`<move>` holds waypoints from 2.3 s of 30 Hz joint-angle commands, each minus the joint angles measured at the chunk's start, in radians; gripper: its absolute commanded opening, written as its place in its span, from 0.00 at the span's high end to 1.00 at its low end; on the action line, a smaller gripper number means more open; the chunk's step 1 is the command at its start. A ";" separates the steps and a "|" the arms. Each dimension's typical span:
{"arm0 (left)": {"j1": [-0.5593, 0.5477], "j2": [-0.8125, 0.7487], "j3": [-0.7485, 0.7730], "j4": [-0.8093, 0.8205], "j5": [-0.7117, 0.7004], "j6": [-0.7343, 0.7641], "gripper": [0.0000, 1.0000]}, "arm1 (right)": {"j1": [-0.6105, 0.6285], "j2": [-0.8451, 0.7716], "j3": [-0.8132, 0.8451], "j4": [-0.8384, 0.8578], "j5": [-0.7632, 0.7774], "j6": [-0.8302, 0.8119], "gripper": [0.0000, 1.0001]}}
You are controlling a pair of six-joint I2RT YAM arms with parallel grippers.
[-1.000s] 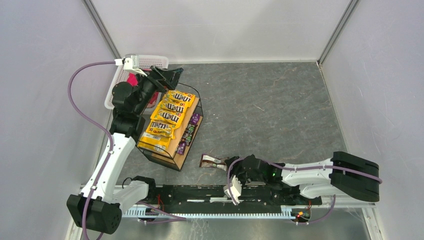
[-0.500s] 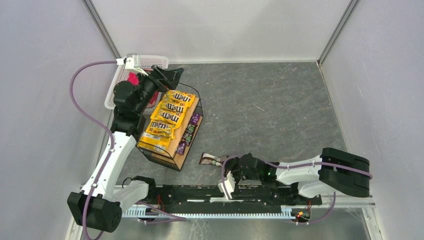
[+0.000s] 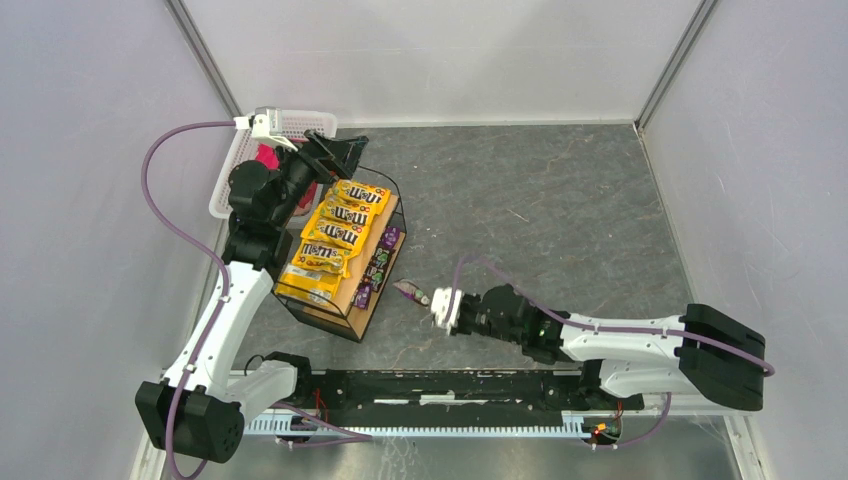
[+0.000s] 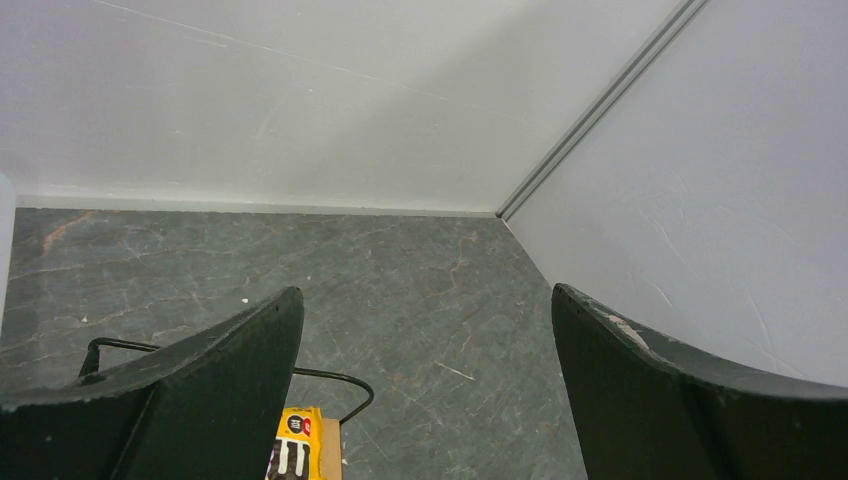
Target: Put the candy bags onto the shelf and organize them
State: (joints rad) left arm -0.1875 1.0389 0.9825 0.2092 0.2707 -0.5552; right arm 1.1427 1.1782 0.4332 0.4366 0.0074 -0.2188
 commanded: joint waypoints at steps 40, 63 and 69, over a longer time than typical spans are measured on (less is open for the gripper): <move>-0.006 -0.007 0.047 -0.019 -0.013 0.060 0.01 | -0.143 0.862 0.463 0.829 -0.594 1.240 0.99; -0.004 -0.003 0.045 -0.013 -0.005 0.050 0.01 | -0.054 0.961 0.506 0.703 -0.362 1.007 0.74; -0.004 0.001 0.045 -0.013 -0.002 0.049 0.01 | -0.049 0.860 0.415 0.628 -0.282 0.950 0.56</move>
State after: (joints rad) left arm -0.1875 1.0531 0.9886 0.1658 0.2634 -0.5240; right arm 1.0836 2.1330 0.8925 1.1137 -0.3408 0.8032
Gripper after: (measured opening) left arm 0.991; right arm 0.405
